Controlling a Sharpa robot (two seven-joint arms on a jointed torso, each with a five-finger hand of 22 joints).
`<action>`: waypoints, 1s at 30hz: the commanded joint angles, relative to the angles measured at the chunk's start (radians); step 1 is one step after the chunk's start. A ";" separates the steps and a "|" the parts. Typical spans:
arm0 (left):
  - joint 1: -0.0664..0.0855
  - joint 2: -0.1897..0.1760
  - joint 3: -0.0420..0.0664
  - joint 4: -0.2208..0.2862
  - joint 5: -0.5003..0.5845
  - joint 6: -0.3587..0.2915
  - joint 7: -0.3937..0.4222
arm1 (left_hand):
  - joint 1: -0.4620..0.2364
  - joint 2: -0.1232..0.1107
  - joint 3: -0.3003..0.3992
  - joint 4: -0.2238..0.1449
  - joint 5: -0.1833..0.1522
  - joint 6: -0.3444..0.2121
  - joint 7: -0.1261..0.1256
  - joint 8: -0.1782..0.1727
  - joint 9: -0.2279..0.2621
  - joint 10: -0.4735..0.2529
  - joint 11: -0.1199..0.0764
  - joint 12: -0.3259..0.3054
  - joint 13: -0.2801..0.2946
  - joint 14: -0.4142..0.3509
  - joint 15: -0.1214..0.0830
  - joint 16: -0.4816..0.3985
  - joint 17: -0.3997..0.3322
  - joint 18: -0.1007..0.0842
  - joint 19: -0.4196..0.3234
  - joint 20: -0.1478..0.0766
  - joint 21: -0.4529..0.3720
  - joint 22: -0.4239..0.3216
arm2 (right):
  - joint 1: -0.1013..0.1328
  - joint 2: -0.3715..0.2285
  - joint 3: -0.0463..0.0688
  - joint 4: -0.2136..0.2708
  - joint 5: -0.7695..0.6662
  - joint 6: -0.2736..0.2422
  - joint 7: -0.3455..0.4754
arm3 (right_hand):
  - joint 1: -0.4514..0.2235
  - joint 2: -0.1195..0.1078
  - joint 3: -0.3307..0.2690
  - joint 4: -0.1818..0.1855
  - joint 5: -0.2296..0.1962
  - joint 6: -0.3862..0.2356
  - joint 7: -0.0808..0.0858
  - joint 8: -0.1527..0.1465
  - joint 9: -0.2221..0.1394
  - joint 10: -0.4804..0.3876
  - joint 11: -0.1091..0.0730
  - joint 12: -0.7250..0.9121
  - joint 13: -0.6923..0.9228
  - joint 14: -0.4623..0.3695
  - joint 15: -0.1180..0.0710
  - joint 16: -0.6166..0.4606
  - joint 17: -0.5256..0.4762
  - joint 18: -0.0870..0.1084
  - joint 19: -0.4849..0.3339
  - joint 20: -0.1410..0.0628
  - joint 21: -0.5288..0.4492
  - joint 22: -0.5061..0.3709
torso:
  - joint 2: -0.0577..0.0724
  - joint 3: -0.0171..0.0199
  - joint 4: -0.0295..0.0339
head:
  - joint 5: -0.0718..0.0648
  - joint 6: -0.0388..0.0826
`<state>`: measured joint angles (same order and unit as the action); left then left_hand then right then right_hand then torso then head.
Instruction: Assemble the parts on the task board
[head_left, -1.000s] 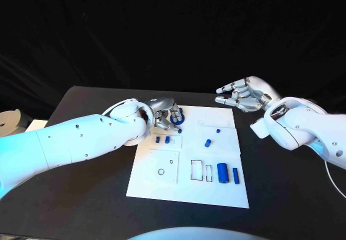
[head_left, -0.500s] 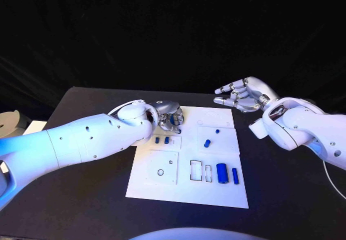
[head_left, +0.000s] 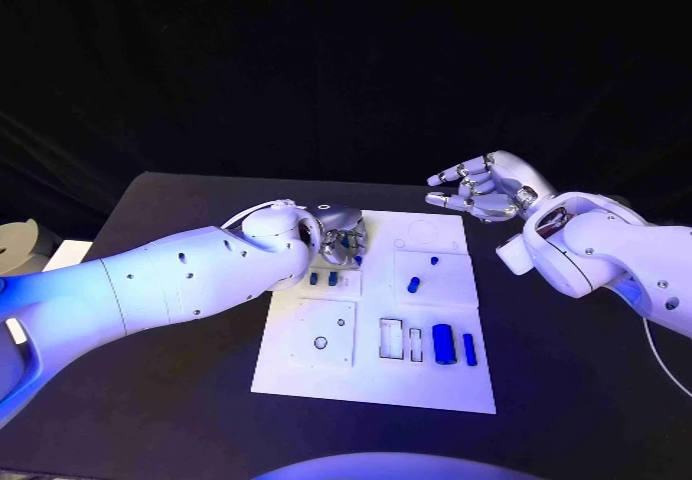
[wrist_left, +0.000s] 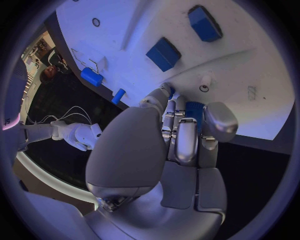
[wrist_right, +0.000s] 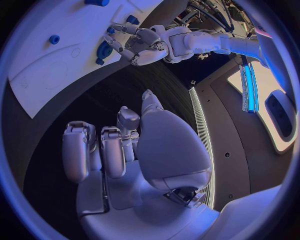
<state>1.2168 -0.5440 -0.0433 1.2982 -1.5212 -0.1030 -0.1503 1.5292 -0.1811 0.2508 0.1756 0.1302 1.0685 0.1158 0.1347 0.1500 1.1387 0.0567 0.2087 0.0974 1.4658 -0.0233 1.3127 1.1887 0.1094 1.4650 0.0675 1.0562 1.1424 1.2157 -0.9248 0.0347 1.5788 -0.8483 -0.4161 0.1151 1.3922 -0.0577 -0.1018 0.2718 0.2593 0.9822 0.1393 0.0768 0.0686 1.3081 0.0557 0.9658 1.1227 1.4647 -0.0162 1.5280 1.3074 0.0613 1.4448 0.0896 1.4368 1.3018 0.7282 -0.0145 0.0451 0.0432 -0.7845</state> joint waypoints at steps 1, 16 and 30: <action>-0.004 0.005 -0.002 -0.003 -0.012 0.038 -0.009 | 0.009 0.010 0.024 -0.006 0.002 0.013 0.002 -0.007 -0.004 0.014 0.002 -0.012 -0.008 0.045 -0.006 0.004 -0.003 -0.012 0.036 -0.004 0.012 0.007 | -0.001 0.002 0.000 0.000 -0.003 0.014 0.008 | -0.002 0.008 -0.007 0.000 0.003 0.004 0.002 -0.007 0.001 -0.006 -0.002 -0.003 0.000 0.090 -0.005 -0.005 0.199 -0.004 0.001 -0.007 -0.006 0.000 | 0.000 -0.0001 -0.0006 | 0.000 0.000; -0.008 0.020 -0.002 -0.019 -0.021 0.072 -0.011 | -0.004 0.017 0.170 -0.052 -0.004 0.080 -0.005 -0.012 -0.017 0.099 -0.010 -0.052 -0.024 0.042 -0.016 0.022 -0.015 -0.015 0.028 -0.008 0.051 0.051 | -0.001 0.003 0.000 -0.001 -0.003 0.016 0.009 | -0.001 0.009 -0.008 -0.001 0.004 0.004 0.002 -0.006 0.001 -0.006 -0.002 -0.002 -0.001 0.090 -0.005 -0.005 0.199 -0.004 0.002 -0.007 -0.005 0.000 | 0.000 0.0003 0.0000 | -0.001 -0.003; -0.011 0.017 0.000 -0.017 -0.008 0.034 0.001 | -0.047 0.002 0.232 -0.095 -0.006 0.096 0.004 -0.031 -0.027 0.119 -0.004 -0.098 -0.027 0.038 -0.010 0.028 -0.030 -0.016 0.022 -0.006 0.058 0.064 | -0.001 0.004 0.000 0.000 -0.003 0.018 0.009 | -0.001 0.009 -0.008 -0.001 0.004 0.004 0.002 -0.006 0.001 -0.006 -0.002 -0.002 -0.001 0.090 -0.005 -0.005 0.199 -0.004 0.002 -0.007 -0.005 0.000 | -0.001 -0.0002 0.0009 | -0.003 -0.003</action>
<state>1.2159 -0.5246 -0.0382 1.2781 -1.5354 -0.0825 -0.1508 1.4888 -0.1790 0.4764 0.0812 0.1294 1.1597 0.1210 0.1073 0.1227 1.2495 0.0531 0.1153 0.0678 1.4656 -0.0306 1.3354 1.1602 0.1095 1.4649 0.0676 1.1101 1.2051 1.2156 -0.9220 0.0347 1.5778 -0.8481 -0.4120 0.1153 1.3922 -0.0577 -0.1018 0.2718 0.2592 0.9822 0.1392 0.0768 0.0686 1.3081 0.0557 0.9658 1.1227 1.4647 -0.0163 1.5280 1.3081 0.0612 1.4448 0.0896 1.4368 1.3018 0.7275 -0.0141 0.0454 0.0407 -0.7884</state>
